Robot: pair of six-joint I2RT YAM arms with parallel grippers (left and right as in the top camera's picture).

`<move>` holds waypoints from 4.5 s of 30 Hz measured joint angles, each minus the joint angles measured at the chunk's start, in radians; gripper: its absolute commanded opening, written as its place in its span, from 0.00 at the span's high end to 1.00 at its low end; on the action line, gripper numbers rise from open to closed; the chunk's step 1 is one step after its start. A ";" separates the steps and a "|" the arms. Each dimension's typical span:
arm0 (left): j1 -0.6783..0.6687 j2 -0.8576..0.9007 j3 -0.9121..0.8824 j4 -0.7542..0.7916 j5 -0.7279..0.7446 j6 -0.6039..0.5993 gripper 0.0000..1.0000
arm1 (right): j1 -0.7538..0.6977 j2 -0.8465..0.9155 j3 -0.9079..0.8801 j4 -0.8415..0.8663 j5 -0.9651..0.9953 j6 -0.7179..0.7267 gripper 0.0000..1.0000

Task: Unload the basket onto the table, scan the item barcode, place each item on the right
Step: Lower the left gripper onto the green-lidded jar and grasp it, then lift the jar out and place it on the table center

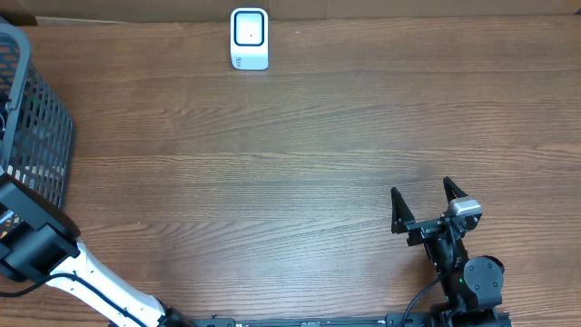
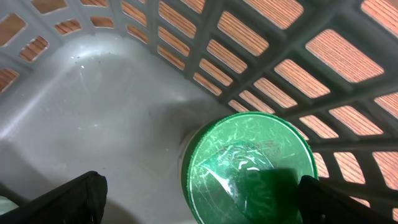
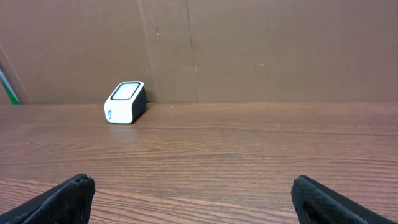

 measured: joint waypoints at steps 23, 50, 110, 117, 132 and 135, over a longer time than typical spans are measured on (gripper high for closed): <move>0.000 -0.072 0.000 -0.018 0.153 0.055 0.04 | 0.000 0.000 0.000 0.000 0.000 0.000 0.00; -0.006 0.051 0.000 -0.006 0.055 0.062 0.13 | 0.000 0.000 0.000 0.000 0.000 0.000 0.00; -0.035 -0.544 -0.013 -0.058 -0.049 -0.244 0.56 | 0.000 0.000 0.000 0.000 0.000 0.000 0.00; -0.073 -0.751 -0.011 -0.177 -0.018 -0.292 0.57 | 0.000 0.000 0.000 0.000 0.000 0.000 0.00; -0.587 -0.713 -0.008 -0.632 0.066 -0.281 0.62 | 0.000 0.000 0.000 0.000 0.000 0.001 0.00; -0.702 -0.642 -0.009 -0.680 0.034 -0.276 0.63 | 0.000 0.000 0.000 0.000 0.000 0.000 0.00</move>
